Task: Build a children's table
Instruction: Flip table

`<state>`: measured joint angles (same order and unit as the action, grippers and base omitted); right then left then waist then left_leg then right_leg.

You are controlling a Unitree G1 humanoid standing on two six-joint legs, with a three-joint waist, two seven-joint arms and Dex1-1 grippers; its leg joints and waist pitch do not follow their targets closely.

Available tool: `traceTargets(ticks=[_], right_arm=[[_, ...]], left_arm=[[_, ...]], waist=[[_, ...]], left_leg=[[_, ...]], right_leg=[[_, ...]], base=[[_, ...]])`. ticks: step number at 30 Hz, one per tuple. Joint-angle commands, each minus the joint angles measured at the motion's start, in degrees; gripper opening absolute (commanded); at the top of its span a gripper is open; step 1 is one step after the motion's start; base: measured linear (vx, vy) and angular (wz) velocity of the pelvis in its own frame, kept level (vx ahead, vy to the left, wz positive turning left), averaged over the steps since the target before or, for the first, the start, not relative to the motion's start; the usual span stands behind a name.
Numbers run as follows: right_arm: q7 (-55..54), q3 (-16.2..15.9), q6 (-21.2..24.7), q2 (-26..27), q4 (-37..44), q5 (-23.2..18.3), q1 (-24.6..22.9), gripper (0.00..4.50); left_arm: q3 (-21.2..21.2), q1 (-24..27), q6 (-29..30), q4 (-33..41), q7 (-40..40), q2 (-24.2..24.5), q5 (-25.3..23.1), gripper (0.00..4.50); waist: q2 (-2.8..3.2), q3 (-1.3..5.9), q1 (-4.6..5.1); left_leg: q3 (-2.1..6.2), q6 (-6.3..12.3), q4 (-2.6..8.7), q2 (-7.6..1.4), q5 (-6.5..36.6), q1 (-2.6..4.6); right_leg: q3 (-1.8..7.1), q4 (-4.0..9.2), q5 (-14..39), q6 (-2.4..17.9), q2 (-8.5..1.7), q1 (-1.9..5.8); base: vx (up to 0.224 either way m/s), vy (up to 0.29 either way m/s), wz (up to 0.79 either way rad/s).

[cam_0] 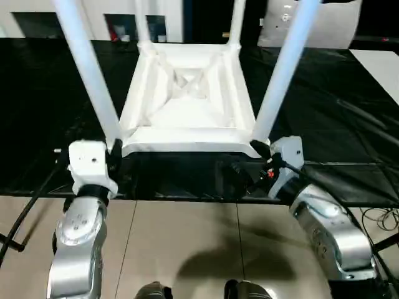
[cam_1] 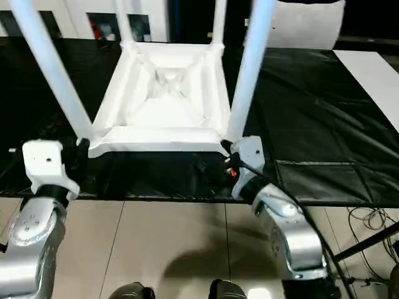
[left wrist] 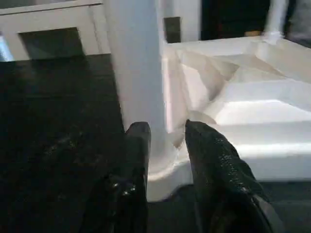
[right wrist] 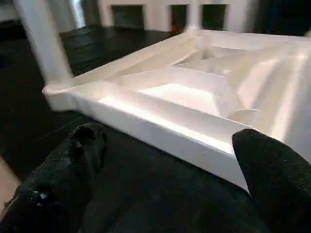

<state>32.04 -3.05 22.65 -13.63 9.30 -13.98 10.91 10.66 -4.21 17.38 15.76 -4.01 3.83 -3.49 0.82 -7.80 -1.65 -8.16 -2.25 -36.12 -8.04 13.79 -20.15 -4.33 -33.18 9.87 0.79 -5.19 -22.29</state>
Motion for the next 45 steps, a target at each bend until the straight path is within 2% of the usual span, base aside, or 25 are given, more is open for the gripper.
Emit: traceTargets(ticks=[1, 5, 6, 8, 9, 10, 11, 12, 13, 17, 18, 19, 20, 22, 24, 26, 27, 32, 33, 35, 36, 38, 39, 42, 45], right_arm=[[2.0, -0.9, 1.5, -1.0, -0.1, -0.9, 0.7, 4.50], [3.9, -1.7, -2.1, -1.2, -4.7, -0.3, 2.7, 4.50], [4.1, -1.0, -3.4, -0.6, -7.3, -0.5, 4.3, 4.50], [3.9, 0.0, -5.1, 0.1, -10.1, -0.6, 6.1, 4.50], [3.7, 1.1, -7.0, 0.5, -13.2, -0.7, 8.1, 4.50], [3.2, 2.1, -8.1, 0.8, -15.5, -1.0, 9.7, 4.50], [3.0, 2.7, -8.7, 0.9, -16.6, -1.1, 10.5, 4.50], [3.0, 2.7, -8.7, 0.9, -16.6, -1.1, 10.5, 4.50], [2.4, 3.3, -10.1, 0.4, -18.8, -0.5, 12.0, 4.50], [2.6, 3.9, -11.9, -1.1, -21.0, 0.0, 13.2, 4.50], [2.4, 4.1, -12.3, -1.2, -21.5, 0.2, 13.3, 4.50], [2.1, 4.4, -12.9, -1.4, -22.2, 0.4, 13.5, 4.50], [1.6, 5.4, -14.4, -1.4, -24.1, 0.7, 14.1, 4.50], [1.2, 5.9, -15.1, -1.4, -25.1, 1.0, 14.4, 4.50], [1.4, 5.4, -14.8, -1.6, -25.2, 1.4, 13.9, 4.50], [1.2, 4.9, -14.8, -1.7, -25.1, 1.7, 13.7, 4.50], [1.3, 4.2, -13.7, -1.5, -24.2, 1.4, 13.3, 4.50], [3.1, 0.7, -9.6, -0.5, -19.9, 0.8, 11.8, 4.50], [3.2, 0.2, -9.8, -0.3, -19.6, 1.0, 11.6, 4.50], [3.3, -0.8, -10.5, 0.5, -18.9, 1.5, 11.3, 4.50], [3.7, -1.2, -9.8, 0.8, -18.3, 1.1, 11.2, 4.50], [4.1, -1.5, -9.3, 0.9, -17.9, 0.7, 11.1, 4.50], [4.9, -2.5, -9.1, 1.1, -17.3, 0.7, 10.9, 4.50], [5.7, -3.7, -9.2, 1.3, -16.8, 1.0, 10.7, 4.50], [5.9, -4.3, -9.0, 1.4, -16.5, 1.1, 10.7, 4.50]], left_arm=[[1.9, -0.9, 0.7, -1.1, 1.6, -0.1, 0.9, 1.55], [1.6, -2.9, -0.7, -3.6, 0.2, 1.5, 2.2, 1.71], [1.2, -3.7, -1.1, -4.8, -0.5, 2.3, 2.2, 1.91], [0.7, -4.3, -1.4, -5.9, -1.4, 3.2, 1.8, 2.01], [0.8, -5.3, -1.4, -7.4, -2.2, 3.8, 2.3, 2.09], [1.2, -6.0, -1.5, -8.8, -3.0, 4.6, 2.7, 2.19], [1.5, -6.4, -1.6, -9.6, -3.4, 5.0, 2.8, 2.32], [1.5, -6.4, -1.6, -9.6, -3.4, 5.0, 2.8, 2.42], [2.4, -7.0, -2.0, -10.8, -3.7, 6.0, 3.3, 2.47], [3.2, -7.1, -2.7, -12.1, -5.7, 7.8, 4.9, 2.75], [3.2, -7.2, -2.9, -12.4, -6.2, 8.2, 5.1, 2.83], [3.2, -7.3, -3.1, -12.8, -6.8, 8.7, 5.5, 2.90], [3.3, -8.0, -3.5, -14.1, -8.2, 9.5, 6.6, 2.97], [3.3, -8.9, -3.6, -15.5, -10.4, 9.9, 8.0, 3.13], [2.6, -10.2, -4.1, -17.5, -12.8, 10.6, 9.2, 3.36], [2.3, -10.7, -4.2, -18.3, -14.0, 10.8, 10.0, 3.47], [1.9, -11.5, -4.1, -19.4, -14.4, 11.0, 10.0, 3.47], [2.1, -14.7, -5.0, -24.7, -11.1, 11.3, 8.2, 3.47], [2.2, -15.1, -5.0, -25.1, -10.9, 11.1, 8.3, 3.23], [2.3, -16.0, -5.6, -26.5, -10.6, 11.0, 8.4, 3.14], [2.1, -16.3, -5.7, -26.9, -10.4, 10.8, 8.2, 3.09], [2.1, -16.5, -5.8, -27.1, -10.3, 10.7, 8.1, 2.96], [1.8, -17.0, -5.9, -27.6, -9.9, 10.4, 8.0, 2.81], [1.6, -17.4, -6.0, -28.2, -9.6, 10.1, 8.1, 2.69], [1.3, -17.5, -6.2, -28.8, -9.5, 10.1, 8.1, 2.37]], waist=[[-0.19, 4.35, -0.02], [-0.11, 5.31, -0.26], [-0.17, 6.37, -0.36], [-0.15, 6.61, -0.37], [-0.31, 7.13, -0.49], [-0.12, 7.18, -0.63], [-0.06, 7.11, -0.63], [-0.22, 7.07, -0.66], [-0.05, 6.91, -0.87], [-0.02, 6.40, -0.90], [-0.18, 6.10, -0.80], [-0.07, 6.12, -0.92], [-0.33, 6.03, -0.71], [-0.15, 5.93, -0.87], [-0.16, 5.87, -1.10], [-0.15, 5.81, -1.09], [-0.18, 5.77, -1.11], [-0.27, 5.92, -0.99], [-0.29, 6.01, -0.96], [-0.38, 6.13, -0.80], [-0.73, 6.04, -0.64], [-0.49, 6.10, -0.63], [-0.67, 6.05, -0.62], [-0.58, 5.98, -0.58], [-0.56, 5.76, -0.61]], left_leg=[[1.90, 1.71, 6.14, -4.34, 13.1, -0.40], [1.53, 3.45, 5.85, -4.40, 9.1, -0.61], [1.39, 5.08, 5.14, -4.20, 4.0, -0.64], [1.29, 6.60, 4.88, -4.09, 1.0, -0.85], [1.06, 9.23, 4.15, -3.90, -4.3, -1.14], [1.00, 10.04, 3.97, -3.78, -5.3, -1.38], [0.85, 10.65, 3.94, -3.71, -5.2, -1.25], [0.78, 11.35, 3.94, -3.76, -4.1, -1.31], [0.76, 11.48, 4.00, -4.05, -3.3, -1.24], [0.73, 8.82, 4.63, -4.28, 3.5, -0.97], [0.67, 6.62, 5.02, -4.39, 7.4, -0.79], [0.67, 5.92, 5.07, -4.39, 8.3, -0.63], [0.64, 5.05, 5.24, -4.33, 9.3, -0.69], [0.51, 4.08, 5.40, -4.35, 10.4, -0.44], [0.38, 3.29, 5.56, -4.19, 11.5, -0.33], [0.52, 2.94, 5.73, -4.32, 11.6, -0.69], [0.38, 2.96, 5.71, -4.19, 11.6, -0.56], [0.46, 3.88, 5.58, -4.10, 9.3, -0.88], [0.49, 4.14, 5.54, -4.22, 8.1, -0.98], [0.45, 4.77, 5.40, -4.18, 6.6, -1.11], [0.32, 5.14, 5.39, -4.13, 6.2, -1.14], [0.37, 5.74, 5.30, -4.27, 4.9, -1.12], [0.32, 6.37, 5.27, -4.32, 4.0, -1.10], [0.28, 6.70, 5.31, -4.37, 4.5, -1.07], [0.30, 5.93, 5.55, -4.46, 6.6, -0.98]], right_leg=[[3.19, 4.19, 22.5, 8.0, -4.15, 2.15], [3.19, 3.60, 16.0, 10.8, -3.88, 2.04], [3.17, 2.68, 9.3, 12.9, -3.79, 2.17], [3.10, 2.02, 5.1, 14.5, -3.66, 1.95], [3.09, 1.07, -1.5, 16.4, -3.59, 2.11], [3.09, 0.91, -2.7, 17.0, -3.69, 2.06], [3.00, 0.99, -2.3, 17.3, -3.49, 1.72], [2.90, 1.11, -0.6, 17.5, -3.49, 1.92], [2.87, 1.23, 0.8, 17.6, -3.54, 1.79], [2.68, 2.13, 9.3, 16.1, -3.34, 1.66], [2.76, 2.57, 13.2, 15.0, -3.38, 1.58], [2.79, 2.67, 14.1, 14.6, -3.43, 1.46], [2.86, 2.73, 14.8, 14.0, -3.31, 1.34], [2.99, 2.91, 15.7, 13.5, -3.30, 1.08], [3.11, 3.02, 16.8, 12.8, -3.24, 0.98], [3.15, 2.81, 16.2, 12.5, -3.38, 1.23], [3.19, 2.95, 16.4, 12.2, -3.31, 1.05], [3.24, 2.77, 14.6, 11.7, -3.40, 1.37], [3.23, 2.62, 13.4, 12.1, -3.54, 1.44], [3.18, 2.43, 11.6, 12.9, -3.52, 1.49], [3.20, 2.53, 11.3, 13.1, -3.44, 1.40], [3.17, 2.29, 10.2, 13.8, -3.52, 1.45], [3.17, 2.14, 9.2, 14.3, -3.45, 1.46], [3.15, 2.24, 9.5, 14.5, -3.47, 1.44], [3.18, 2.59, 12.3, 14.0, -3.50, 1.29]], base=[[0.000, 0.000, 0.00], [0.014, -0.004, 0.01], [0.069, -0.015, 0.03], [0.060, -0.015, 0.02], [0.000, 0.000, 0.00], [0.000, 0.000, 0.00], [0.000, 0.000, 0.00], [0.000, 0.000, 0.00], [0.000, 0.000, 0.00], [0.000, 0.000, 0.00], [0.000, 0.000, 0.00], [0.000, 0.000, 0.00], [0.000, 0.000, 0.00], [0.000, 0.000, 0.00], [0.000, 0.000, 0.00], [0.000, 0.000, 0.00], [0.000, 0.000, 0.00], [0.000, 0.000, 0.00], [0.000, 0.000, 0.00], [0.000, 0.000, 0.00], [0.000, 0.000, 0.00], [0.000, 0.000, 0.00], [0.000, 0.000, 0.00], [0.000, 0.000, 0.00], [0.000, 0.000, 0.00]])
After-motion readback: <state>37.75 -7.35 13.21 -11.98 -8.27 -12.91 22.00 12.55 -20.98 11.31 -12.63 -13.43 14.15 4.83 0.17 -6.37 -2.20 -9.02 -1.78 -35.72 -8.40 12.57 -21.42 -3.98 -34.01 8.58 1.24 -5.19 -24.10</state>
